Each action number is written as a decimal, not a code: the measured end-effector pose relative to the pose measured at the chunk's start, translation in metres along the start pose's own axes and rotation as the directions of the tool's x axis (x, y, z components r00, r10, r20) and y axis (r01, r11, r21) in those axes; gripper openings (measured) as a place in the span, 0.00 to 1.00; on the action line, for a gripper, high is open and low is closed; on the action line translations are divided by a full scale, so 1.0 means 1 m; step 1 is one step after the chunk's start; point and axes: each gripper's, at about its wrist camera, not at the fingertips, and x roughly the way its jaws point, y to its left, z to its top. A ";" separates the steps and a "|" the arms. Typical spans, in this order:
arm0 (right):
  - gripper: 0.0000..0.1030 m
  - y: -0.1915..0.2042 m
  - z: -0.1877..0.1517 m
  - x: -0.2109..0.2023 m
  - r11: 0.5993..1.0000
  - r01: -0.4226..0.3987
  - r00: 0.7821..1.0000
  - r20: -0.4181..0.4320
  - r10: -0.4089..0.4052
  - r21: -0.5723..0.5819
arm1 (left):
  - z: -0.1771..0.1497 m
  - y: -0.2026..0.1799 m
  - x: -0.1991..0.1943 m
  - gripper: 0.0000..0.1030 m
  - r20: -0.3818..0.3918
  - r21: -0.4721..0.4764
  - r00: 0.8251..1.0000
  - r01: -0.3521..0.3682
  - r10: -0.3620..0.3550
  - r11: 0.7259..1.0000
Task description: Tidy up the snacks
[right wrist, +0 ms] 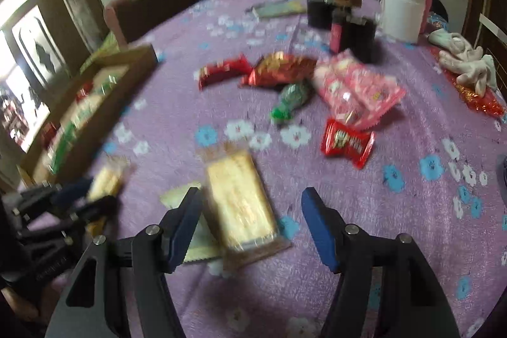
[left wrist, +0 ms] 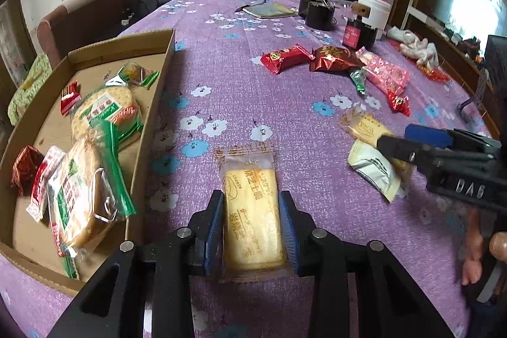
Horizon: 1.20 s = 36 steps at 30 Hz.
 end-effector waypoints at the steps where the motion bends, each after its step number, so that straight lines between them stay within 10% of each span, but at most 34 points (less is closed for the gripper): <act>1: 0.60 0.003 -0.001 0.001 0.999 0.017 1.000 0.007 -0.017 -0.032 | 0.000 -0.002 0.001 0.35 0.001 0.013 1.000 -0.008 0.007 1.000; 5: 0.31 0.015 -0.003 0.001 0.990 0.095 0.995 0.001 -0.095 -0.108 | 0.002 0.001 0.001 0.35 0.007 -0.007 1.000 0.020 -0.020 1.000; 15: 0.32 -0.004 0.007 -0.031 1.000 0.014 0.989 0.146 -0.016 0.014 | 0.004 0.014 -0.016 0.35 0.079 -0.064 0.997 0.030 -0.025 0.997; 36: 0.32 0.019 0.007 -0.038 0.973 -0.231 0.960 0.169 0.224 0.020 | 0.019 0.052 -0.058 0.36 0.203 -0.121 0.978 -0.028 0.052 0.992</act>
